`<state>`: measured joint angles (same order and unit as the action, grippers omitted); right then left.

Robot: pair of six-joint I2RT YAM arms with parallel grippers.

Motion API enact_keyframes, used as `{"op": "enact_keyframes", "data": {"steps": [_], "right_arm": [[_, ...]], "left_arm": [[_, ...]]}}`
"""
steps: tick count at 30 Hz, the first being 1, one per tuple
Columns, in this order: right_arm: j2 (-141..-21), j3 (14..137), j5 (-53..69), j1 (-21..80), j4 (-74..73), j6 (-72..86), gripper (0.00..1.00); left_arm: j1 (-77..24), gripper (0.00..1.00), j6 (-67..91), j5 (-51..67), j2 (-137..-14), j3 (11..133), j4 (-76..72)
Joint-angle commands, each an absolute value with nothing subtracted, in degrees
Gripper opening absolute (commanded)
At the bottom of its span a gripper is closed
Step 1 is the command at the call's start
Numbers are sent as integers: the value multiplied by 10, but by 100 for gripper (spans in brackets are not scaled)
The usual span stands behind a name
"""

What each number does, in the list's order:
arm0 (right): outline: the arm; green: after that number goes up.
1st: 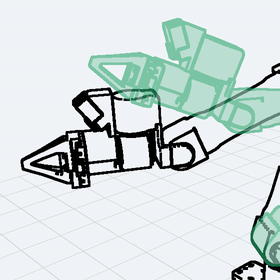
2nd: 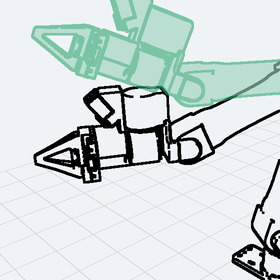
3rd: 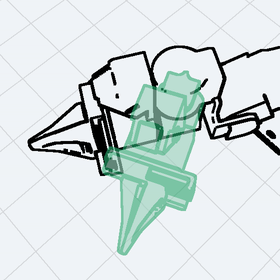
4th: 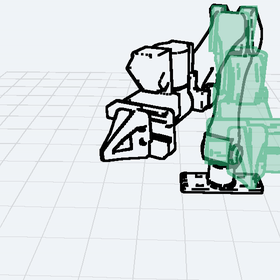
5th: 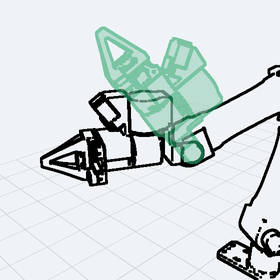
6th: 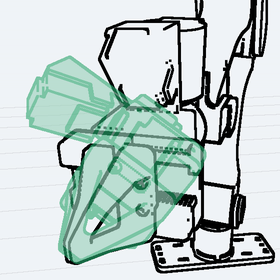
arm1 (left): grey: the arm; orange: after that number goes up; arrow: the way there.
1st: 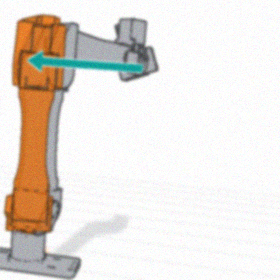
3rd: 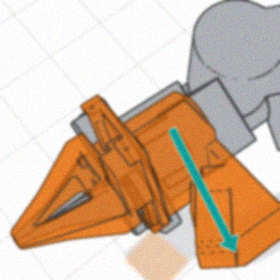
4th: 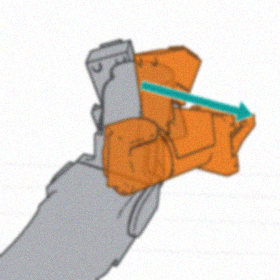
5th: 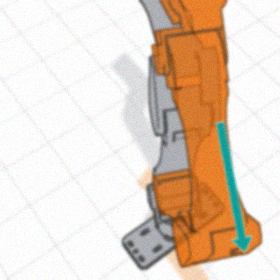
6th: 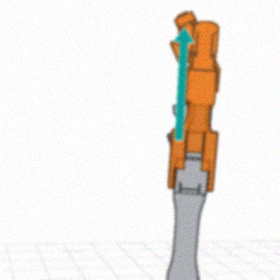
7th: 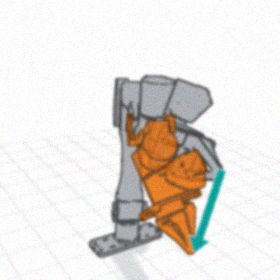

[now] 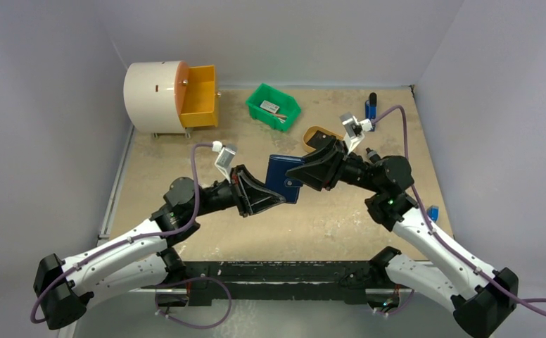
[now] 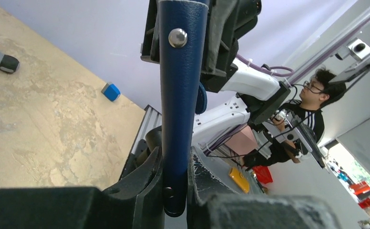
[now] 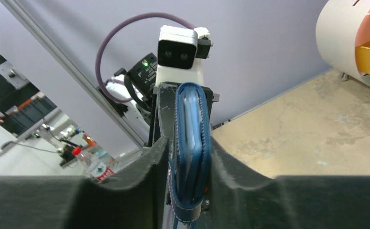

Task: Put the credit cards into the card holder
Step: Close the card holder at the center of the board, then place the card holder at the center of the board.

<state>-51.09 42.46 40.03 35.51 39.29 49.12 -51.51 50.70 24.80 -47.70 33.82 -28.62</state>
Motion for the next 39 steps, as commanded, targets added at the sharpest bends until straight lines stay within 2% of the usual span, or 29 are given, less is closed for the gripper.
{"op": "enact_keyframes", "data": {"steps": [1,3,6,9,13,17,20,28,32,37,39], "right_arm": [[-494,448,397,356,345,467,52],[-475,451,380,356,297,446,62],[-444,446,353,356,238,415,68],[-410,431,303,356,185,388,70],[-375,423,174,356,92,328,72],[-397,430,92,356,-35,291,71],[-411,416,76,356,-61,287,70],[-411,360,101,356,-11,306,69],[-417,358,108,356,-8,306,69],[-428,351,124,356,24,318,68],[-423,355,120,356,22,319,68]], "left_arm": [[-517,0,507,205,-465,343,-307],[-517,0,499,170,-453,344,-283],[-517,0,500,103,-427,331,-268],[-517,0,512,40,-414,307,-268],[-517,0,512,-67,-430,315,-179],[-515,0,501,-158,-510,358,-25],[-502,0,500,-159,-577,378,24],[-440,0,557,10,-711,343,-137],[-436,0,564,2,-721,342,-185],[-364,0,698,80,-811,284,-405],[-353,0,726,77,-833,263,-455]]}}
